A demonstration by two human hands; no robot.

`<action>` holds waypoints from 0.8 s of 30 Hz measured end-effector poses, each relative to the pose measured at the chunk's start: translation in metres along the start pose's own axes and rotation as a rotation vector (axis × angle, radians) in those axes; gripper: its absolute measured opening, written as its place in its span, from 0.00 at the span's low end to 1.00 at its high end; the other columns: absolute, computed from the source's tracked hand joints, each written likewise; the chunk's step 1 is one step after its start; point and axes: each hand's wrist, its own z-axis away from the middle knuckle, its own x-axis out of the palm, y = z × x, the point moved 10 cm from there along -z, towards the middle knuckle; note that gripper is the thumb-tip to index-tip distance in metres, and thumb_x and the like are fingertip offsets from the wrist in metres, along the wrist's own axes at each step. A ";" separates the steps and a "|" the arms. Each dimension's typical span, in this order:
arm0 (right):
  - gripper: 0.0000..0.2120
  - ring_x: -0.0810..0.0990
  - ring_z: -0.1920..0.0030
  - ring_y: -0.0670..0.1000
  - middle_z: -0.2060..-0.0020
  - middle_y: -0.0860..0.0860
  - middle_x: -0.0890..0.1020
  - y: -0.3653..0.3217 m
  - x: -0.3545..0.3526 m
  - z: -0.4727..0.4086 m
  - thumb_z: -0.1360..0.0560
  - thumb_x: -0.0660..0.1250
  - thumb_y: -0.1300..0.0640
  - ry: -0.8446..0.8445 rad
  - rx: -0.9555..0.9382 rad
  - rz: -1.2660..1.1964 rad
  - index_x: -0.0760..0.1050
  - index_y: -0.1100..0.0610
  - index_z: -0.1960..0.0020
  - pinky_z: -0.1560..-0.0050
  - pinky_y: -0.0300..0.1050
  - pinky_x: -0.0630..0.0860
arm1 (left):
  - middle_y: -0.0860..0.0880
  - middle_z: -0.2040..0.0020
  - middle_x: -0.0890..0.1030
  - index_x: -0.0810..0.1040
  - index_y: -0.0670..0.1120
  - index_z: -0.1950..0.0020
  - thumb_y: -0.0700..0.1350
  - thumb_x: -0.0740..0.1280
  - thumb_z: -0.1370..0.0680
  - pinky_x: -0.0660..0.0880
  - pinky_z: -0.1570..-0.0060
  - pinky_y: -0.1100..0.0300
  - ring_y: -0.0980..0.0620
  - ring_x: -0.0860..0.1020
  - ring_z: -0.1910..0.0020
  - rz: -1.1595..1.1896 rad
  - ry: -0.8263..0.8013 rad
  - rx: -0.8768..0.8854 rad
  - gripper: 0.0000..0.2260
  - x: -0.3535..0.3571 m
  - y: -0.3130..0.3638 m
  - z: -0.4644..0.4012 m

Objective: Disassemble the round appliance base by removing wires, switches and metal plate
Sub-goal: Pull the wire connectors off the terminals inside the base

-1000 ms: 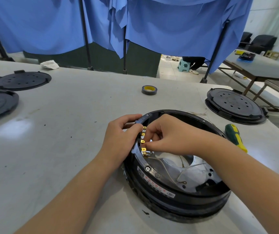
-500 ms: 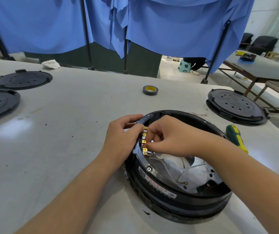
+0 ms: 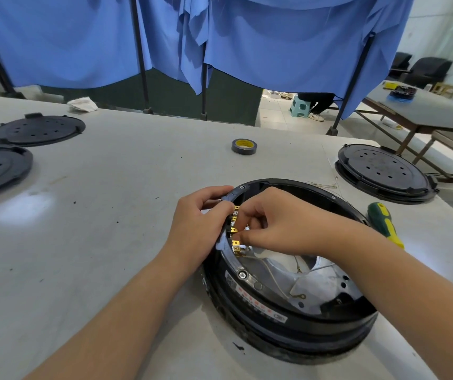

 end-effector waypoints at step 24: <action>0.10 0.70 0.68 0.41 0.73 0.42 0.71 -0.012 0.011 0.025 0.27 0.69 0.49 0.135 -0.041 0.312 0.69 0.46 0.63 0.67 0.39 0.63 | 0.53 0.60 0.85 0.84 0.53 0.50 0.35 0.67 0.26 0.75 0.66 0.69 0.61 0.81 0.64 0.025 0.017 -0.034 0.14 -0.001 0.001 0.002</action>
